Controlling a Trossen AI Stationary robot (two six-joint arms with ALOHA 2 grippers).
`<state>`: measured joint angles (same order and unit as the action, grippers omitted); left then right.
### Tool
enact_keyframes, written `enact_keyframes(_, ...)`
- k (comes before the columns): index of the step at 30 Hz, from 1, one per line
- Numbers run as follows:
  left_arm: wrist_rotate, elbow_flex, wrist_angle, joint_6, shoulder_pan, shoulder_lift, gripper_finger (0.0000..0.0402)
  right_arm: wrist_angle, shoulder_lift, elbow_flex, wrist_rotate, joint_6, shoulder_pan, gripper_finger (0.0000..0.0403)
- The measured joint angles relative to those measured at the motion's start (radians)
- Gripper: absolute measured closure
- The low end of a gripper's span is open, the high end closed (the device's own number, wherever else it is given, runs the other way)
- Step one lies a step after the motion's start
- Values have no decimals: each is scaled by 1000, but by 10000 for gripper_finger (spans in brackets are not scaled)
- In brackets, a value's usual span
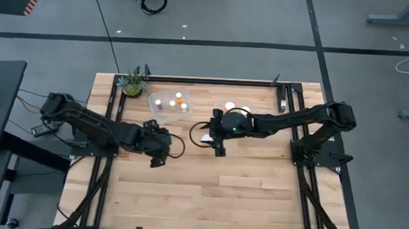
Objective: Pick and place medicine bottles into bin by pill shape (circle, oval)
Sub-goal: Put the orange pill bottle into the right bin
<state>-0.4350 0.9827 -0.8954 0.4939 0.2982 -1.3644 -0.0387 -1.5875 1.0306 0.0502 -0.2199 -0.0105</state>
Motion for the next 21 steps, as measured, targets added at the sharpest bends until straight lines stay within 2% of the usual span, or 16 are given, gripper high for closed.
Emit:
enact_keyframes(11,-48,-253,201,-83,7,251,33,136,-167,197,-48,34,58,149)
enact_keyframes(21,-60,-498,488,-244,6,493,33,211,-270,269,-92,87,79,149)
